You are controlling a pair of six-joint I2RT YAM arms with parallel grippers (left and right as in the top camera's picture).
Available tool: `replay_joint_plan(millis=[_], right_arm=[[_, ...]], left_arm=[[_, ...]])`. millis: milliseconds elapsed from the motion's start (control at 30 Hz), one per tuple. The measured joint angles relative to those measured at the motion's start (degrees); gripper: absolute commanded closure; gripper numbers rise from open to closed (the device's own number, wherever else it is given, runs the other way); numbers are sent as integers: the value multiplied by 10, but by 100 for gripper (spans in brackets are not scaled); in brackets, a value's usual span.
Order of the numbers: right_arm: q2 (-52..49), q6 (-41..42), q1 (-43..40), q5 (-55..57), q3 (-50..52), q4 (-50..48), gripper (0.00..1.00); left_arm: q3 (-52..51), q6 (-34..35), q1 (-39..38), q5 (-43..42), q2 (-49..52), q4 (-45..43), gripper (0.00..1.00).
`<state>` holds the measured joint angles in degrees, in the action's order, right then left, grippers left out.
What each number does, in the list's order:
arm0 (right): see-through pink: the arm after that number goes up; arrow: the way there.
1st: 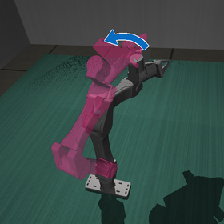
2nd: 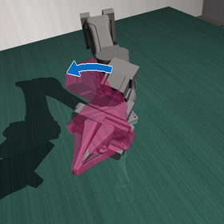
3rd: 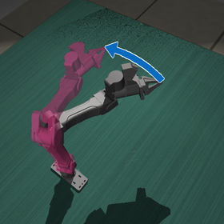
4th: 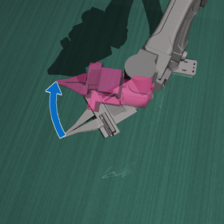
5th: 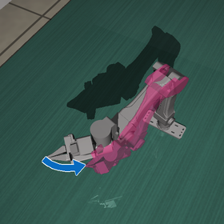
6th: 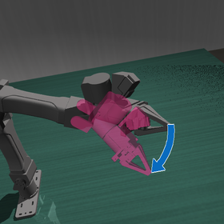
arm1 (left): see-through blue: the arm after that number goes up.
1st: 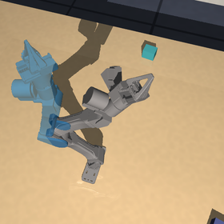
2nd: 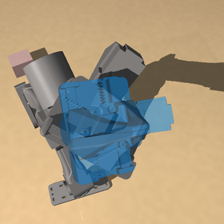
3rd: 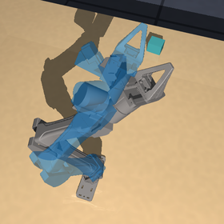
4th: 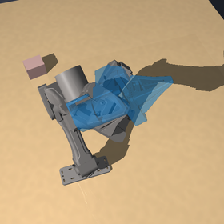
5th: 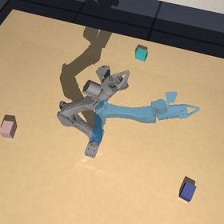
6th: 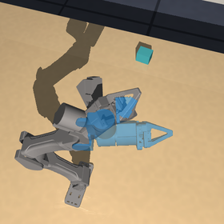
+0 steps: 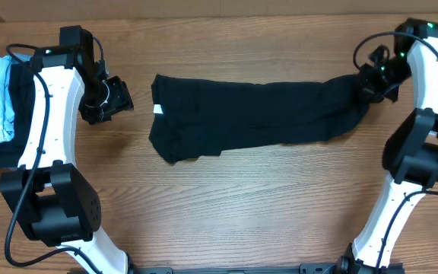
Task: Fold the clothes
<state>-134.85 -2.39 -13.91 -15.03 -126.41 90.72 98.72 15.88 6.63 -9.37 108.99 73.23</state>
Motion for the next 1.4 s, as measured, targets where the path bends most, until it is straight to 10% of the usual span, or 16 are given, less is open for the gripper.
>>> replay_joint_plan(millis=[133, 367, 667, 900, 1400], right_arm=[[0, -13, 128, 26, -25, 19, 95], [0, -18, 293, 49, -3, 7, 49], [0, -18, 302, 57, 23, 0, 54], [24, 5, 202, 82, -35, 20, 37], [63, 9, 166, 87, -44, 42, 36]], left_arm=[[0, 0, 0, 0, 0, 0, 38], [0, -7, 0, 0, 0, 0, 38], [0, -14, 0, 0, 0, 1, 30], [0, -18, 0, -29, 0, 8, 16], [-118, -108, -79, -77, 60, -225, 4]])
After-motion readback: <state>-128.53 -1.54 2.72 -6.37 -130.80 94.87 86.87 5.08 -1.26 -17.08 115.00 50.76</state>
